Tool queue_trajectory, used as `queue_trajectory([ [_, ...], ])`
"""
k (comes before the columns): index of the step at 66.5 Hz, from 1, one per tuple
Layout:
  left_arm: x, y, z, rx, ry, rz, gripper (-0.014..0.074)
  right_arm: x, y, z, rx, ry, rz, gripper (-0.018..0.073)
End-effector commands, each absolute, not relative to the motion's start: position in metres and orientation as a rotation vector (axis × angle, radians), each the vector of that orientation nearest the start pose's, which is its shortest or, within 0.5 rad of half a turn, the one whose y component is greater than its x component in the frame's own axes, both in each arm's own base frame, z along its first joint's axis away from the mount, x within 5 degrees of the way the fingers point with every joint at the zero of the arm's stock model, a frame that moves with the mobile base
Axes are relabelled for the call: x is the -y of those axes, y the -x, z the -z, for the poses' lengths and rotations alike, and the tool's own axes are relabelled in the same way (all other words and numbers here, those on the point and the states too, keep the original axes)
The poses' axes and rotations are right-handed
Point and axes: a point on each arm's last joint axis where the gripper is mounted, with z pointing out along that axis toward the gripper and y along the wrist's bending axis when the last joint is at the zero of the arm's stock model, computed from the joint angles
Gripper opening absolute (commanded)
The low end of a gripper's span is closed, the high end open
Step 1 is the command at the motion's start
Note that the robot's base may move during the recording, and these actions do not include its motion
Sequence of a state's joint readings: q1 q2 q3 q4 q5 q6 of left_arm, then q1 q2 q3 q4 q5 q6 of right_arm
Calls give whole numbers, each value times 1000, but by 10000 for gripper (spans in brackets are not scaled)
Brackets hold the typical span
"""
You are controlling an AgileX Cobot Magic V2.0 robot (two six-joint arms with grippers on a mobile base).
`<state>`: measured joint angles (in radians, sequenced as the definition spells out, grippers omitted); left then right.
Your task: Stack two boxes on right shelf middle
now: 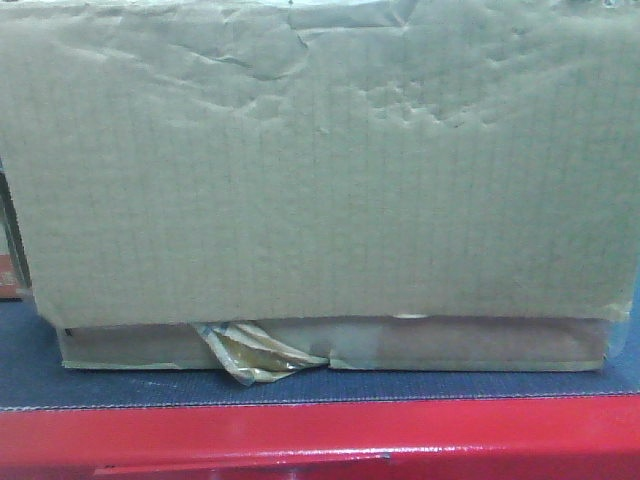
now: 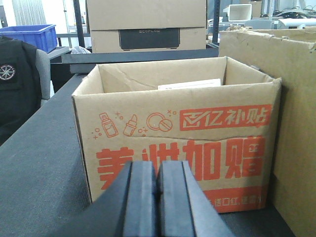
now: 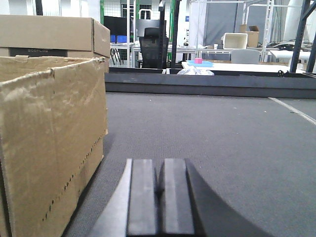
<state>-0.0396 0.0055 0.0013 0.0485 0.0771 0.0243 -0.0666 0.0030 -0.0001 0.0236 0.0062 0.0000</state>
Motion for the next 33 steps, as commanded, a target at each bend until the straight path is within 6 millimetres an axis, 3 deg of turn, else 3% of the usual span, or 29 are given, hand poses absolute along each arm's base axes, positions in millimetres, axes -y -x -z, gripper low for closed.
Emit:
queue_trajectory([
  [1,2,-56,-208,-1542,-89,-28,-111,4,-56,-215,-1467,-65,46,-168],
  [33,2,-56,-208,-1538,-88,-28,-111,4,-56,-215,-1467,-65,46,-168],
])
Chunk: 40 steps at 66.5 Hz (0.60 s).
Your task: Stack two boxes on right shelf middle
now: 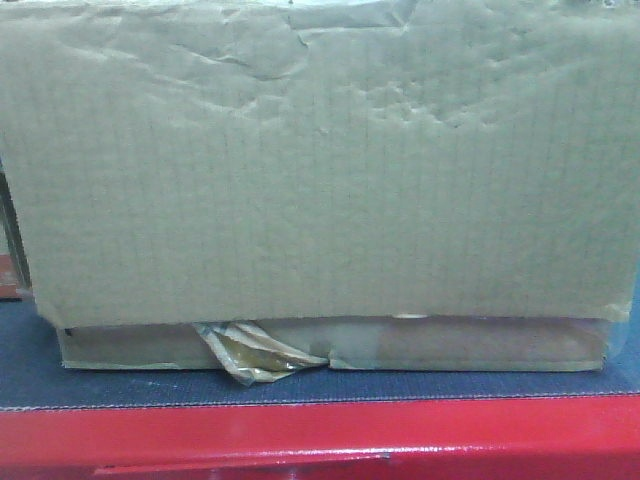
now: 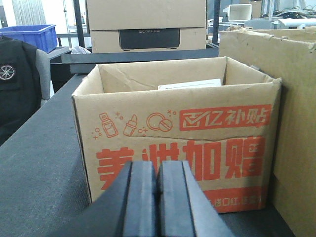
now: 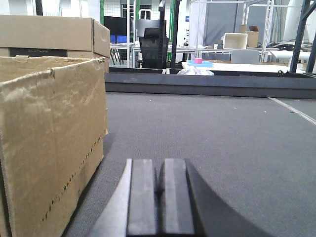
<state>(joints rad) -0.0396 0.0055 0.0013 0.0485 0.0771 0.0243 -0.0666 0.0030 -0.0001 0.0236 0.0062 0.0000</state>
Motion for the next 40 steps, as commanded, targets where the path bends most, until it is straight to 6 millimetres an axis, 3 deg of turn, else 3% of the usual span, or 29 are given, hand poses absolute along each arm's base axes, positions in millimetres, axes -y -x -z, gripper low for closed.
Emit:
queue_trajectory([
  [1,2,-56,-208,-1538,-88,-28,-111,4,-56,-215,-1467,-65,46,-168],
  [22,2,-56,-211,-1521,-94,-35,-111,4,-56,-215,-1467,-65,46,-168],
  [40,-1,-49,-284,-1647,-95,-70,-111,4,-56,-215,-1467,-65,46,-168],
])
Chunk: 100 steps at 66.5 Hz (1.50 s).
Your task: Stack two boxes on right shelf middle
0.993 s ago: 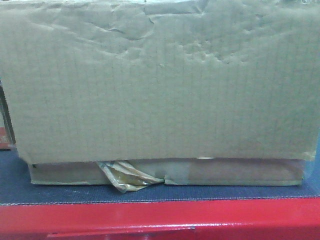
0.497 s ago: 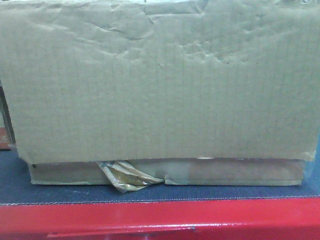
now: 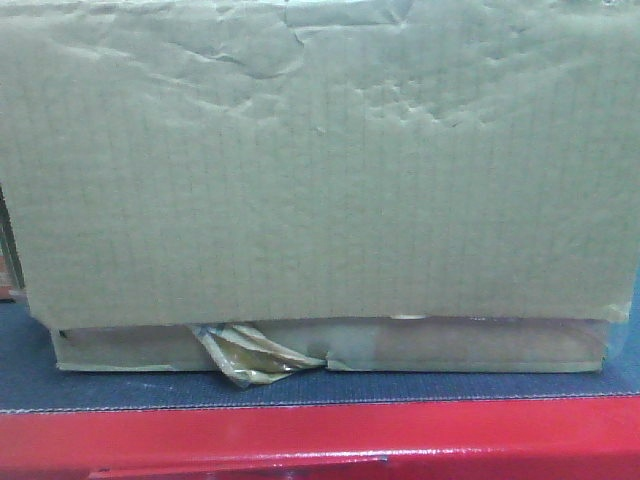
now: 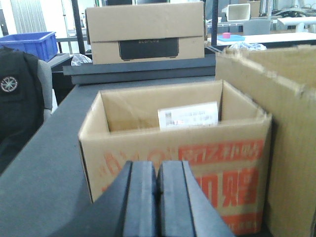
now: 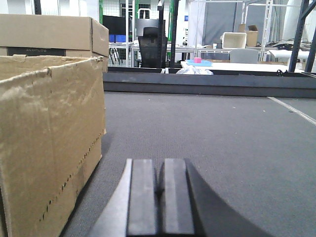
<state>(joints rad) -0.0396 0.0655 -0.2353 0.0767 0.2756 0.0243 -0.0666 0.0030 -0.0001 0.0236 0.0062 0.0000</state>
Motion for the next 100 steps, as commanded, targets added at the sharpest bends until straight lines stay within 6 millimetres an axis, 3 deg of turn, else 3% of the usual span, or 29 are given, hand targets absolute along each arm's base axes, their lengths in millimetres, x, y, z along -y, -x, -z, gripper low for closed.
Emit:
queue_trajectory([
  [1,-1,-50,-287,-1668,-95,-71,-111,4,-56,-215,-1467,-65,46,-168],
  [15,1,-80,-323,-1946,-84,-42,-111,4,-56,-215,-1467,-65,46,-168],
  [21,4,-93,-334,-1960,-68,4,-111,4,-56,-215,-1467,-65,46,-168],
  [33,5,-106,-339,-1977,-55,24,-111,4,-56,-215,-1467,-65,46,-168],
  [44,0,-123,-351,-2040,110,62,-111,4,-56,-215,-1467,-65,46,-168],
  [54,-6,-157,-363,-2207,144,22,-111,4,-56,-215,-1467,-65,46,-168],
  [68,-9,-216,-374,-2414,-5,-38,-111,4,-56,-215,-1467,-65,46,-168],
  [81,-18,-259,-386,-2467,-12,-65,-111,4,-56,-215,-1467,-65,46,-168],
  [88,-32,-275,-390,-2480,1,-97,-111,4,-56,-215,-1467,-65,46,-168],
  [100,-52,-287,-380,-2520,58,-127,-111,4,-56,-215,-1467,-65,46,-168],
])
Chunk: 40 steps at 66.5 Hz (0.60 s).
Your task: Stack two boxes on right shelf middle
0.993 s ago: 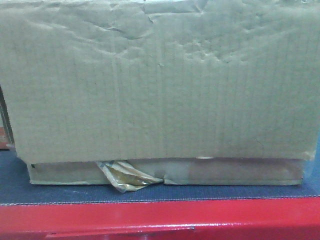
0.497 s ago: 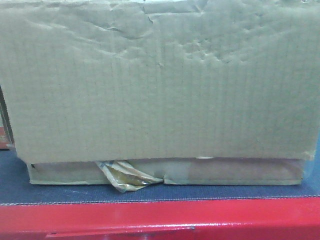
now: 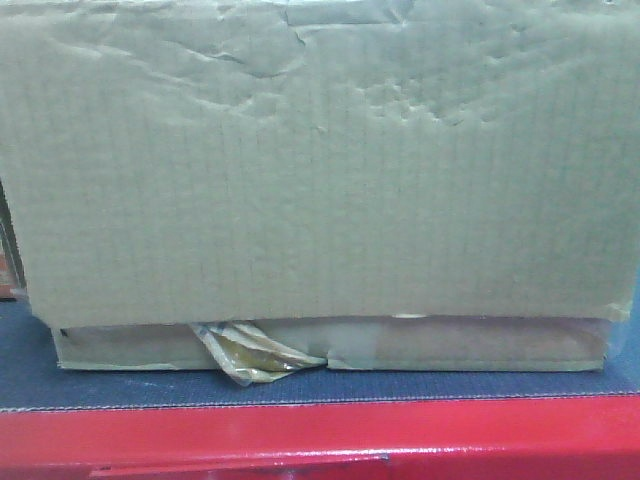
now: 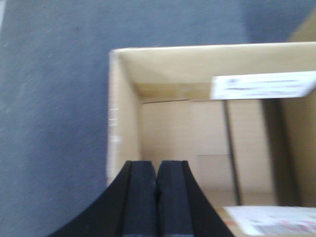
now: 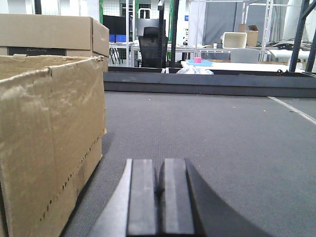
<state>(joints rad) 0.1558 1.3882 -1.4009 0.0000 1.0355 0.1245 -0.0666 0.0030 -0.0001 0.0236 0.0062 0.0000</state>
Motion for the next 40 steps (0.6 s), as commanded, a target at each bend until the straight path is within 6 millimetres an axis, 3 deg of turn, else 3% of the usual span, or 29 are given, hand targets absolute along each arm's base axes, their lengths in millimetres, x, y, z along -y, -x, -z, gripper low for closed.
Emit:
queue_trajectory([
  [1,-54,-289,-378,-2522,62,-128,-111,4,-56,-215,-1467,-65,46,-168],
  [19,-58,-304,-365,-2536,66,-139,-84,4,-56,-215,-1467,-65,46,-168],
  [33,-61,-314,-362,-2489,64,-153,261,4,-56,-215,-1467,-65,46,-168],
  [40,-62,-322,-351,-2519,68,-138,377,4,-56,-215,-1467,-65,46,-168],
])
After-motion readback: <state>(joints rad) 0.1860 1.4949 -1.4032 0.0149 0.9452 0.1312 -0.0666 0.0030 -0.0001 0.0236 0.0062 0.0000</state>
